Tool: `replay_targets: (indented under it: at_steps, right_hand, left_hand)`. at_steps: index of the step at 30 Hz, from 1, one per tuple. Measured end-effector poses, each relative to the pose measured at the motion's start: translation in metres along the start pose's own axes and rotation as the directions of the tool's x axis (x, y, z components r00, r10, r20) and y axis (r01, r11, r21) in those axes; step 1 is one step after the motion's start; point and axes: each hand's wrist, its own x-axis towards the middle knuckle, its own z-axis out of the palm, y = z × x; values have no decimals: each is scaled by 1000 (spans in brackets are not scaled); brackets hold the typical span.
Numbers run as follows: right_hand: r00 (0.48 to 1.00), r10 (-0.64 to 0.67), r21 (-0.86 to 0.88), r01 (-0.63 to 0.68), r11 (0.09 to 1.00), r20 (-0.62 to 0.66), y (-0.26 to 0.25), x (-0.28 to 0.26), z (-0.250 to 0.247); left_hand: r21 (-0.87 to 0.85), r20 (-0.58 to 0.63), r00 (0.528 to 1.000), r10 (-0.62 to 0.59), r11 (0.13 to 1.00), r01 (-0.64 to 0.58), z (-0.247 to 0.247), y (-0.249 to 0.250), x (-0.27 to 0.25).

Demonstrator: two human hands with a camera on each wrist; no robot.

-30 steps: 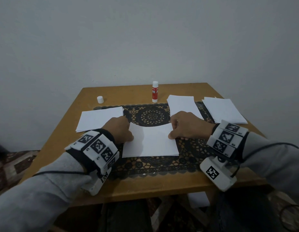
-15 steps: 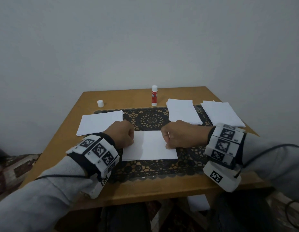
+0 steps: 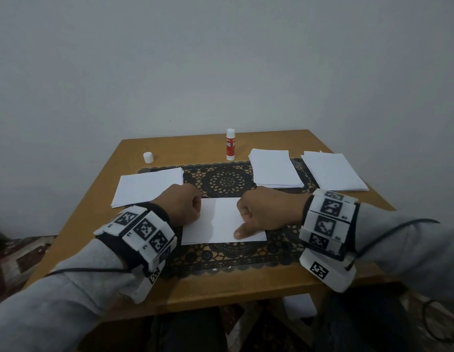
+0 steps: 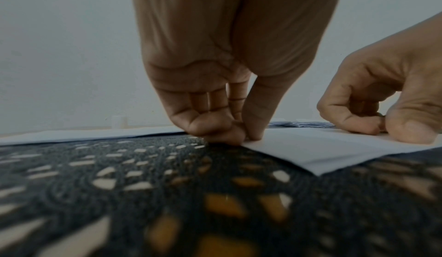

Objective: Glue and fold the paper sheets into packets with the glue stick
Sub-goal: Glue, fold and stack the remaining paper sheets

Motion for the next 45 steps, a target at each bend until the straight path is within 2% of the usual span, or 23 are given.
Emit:
replay_targets:
  at_steps: [7,13,29,36,45]
  right_hand:
    - [998,-63,-57,62,996,-6,-12,4,-4]
    - [982,-181,-62,178,982,-52,-48,22,2]
    - [994,-79,-94,72,993,-72,-70,22,9]
    - [995,15,-126,-2,992,103,-26,6,-2]
    - [972,112,-10,-112,994,206,22,-14,-6]
  left_hand:
    - [-12,-25,1000,-6,1000,6,-2,2,-2]
    - [1,-39,999,-29,1000,29,0,0,1]
    - [31,-25,999,-44,999,45,-2,0,-1]
    - [-16,-3,999,-42,999,42,-1,-2,0]
    - [-27,6,1000,-23,999,23,-3,-2,0]
